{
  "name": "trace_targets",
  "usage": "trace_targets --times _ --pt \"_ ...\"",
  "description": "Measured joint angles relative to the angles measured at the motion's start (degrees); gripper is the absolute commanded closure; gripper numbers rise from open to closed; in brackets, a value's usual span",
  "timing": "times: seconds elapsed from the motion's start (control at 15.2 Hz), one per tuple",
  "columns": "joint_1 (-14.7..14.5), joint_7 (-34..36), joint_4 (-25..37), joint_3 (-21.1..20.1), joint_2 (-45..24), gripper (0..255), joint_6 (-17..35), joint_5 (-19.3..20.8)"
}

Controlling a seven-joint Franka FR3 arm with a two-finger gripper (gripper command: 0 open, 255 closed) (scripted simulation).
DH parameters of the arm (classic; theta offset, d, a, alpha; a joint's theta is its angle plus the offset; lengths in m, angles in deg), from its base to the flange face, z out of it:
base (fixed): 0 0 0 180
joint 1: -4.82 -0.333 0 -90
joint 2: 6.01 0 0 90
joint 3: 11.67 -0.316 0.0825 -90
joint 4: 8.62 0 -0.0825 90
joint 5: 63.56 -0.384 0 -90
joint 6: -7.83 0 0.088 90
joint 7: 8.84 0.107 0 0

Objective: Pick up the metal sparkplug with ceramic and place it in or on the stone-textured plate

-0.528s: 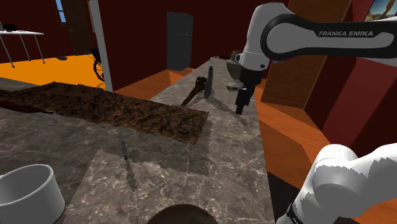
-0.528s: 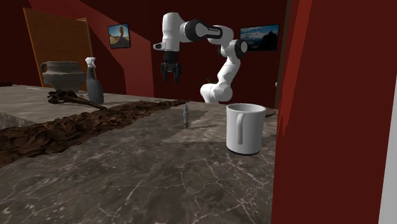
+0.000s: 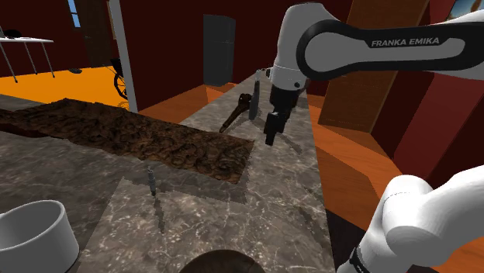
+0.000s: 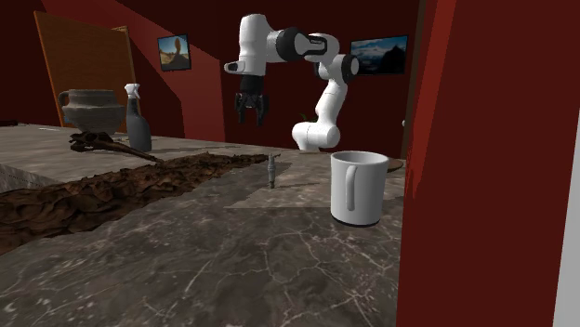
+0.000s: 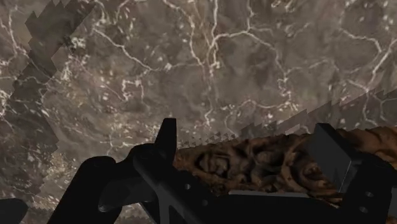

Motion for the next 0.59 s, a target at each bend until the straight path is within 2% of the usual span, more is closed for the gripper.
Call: trace_targets --times 0.59 --pt "-3.2 8.59 7.57 -8.99 -11.3 0 5.84 -1.72"
